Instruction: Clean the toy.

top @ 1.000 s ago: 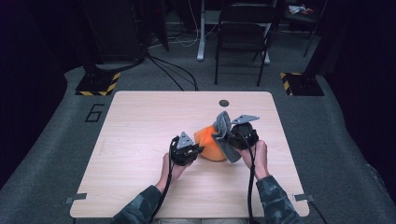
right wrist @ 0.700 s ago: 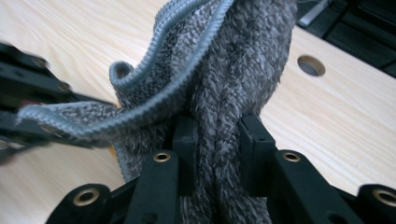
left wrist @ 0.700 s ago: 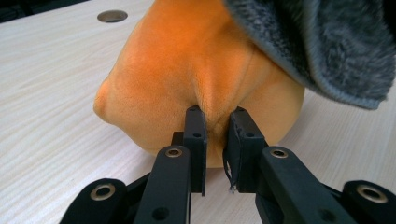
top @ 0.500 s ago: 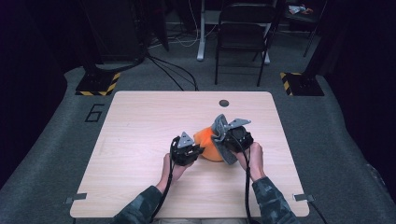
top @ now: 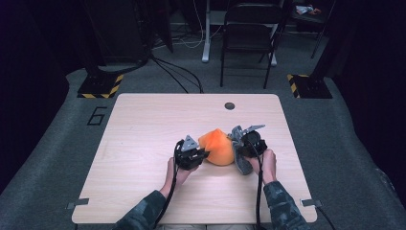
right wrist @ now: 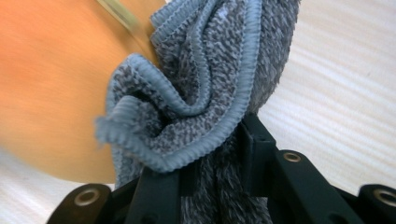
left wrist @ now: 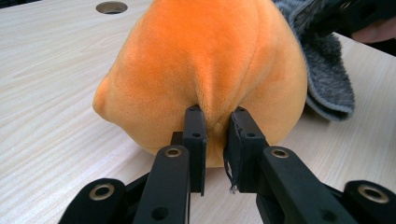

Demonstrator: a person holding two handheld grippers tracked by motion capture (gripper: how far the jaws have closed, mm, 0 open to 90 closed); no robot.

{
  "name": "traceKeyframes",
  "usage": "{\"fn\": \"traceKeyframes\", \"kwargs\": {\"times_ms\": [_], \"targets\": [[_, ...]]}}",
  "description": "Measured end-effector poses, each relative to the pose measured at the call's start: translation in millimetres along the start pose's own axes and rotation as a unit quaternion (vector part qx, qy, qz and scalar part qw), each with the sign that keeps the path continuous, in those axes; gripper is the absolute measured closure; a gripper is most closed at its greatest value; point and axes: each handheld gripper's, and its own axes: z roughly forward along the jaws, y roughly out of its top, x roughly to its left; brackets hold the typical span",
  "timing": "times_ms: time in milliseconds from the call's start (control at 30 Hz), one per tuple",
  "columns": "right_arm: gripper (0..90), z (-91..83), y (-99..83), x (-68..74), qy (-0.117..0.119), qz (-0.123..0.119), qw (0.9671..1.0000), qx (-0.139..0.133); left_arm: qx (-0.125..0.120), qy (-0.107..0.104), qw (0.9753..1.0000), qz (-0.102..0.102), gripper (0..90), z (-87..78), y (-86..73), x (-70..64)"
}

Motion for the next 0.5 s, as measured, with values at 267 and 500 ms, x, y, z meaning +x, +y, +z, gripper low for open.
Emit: {"fn": "traceKeyframes", "kwargs": {"times_ms": [267, 500], "targets": [[71.5, 6.4, -5.9, -12.4, -0.002, 0.017, 0.9994, 0.029, 0.000, 0.004, 1.0000, -0.004, 78.5, -0.6, -0.3, 2.7], [71.5, -50.2, 23.0, 7.0, 0.044, -0.001, 0.9973, -0.058, -0.002, 0.005, 0.9999, -0.009, 77.8, -0.6, -1.3, 5.1]]}}
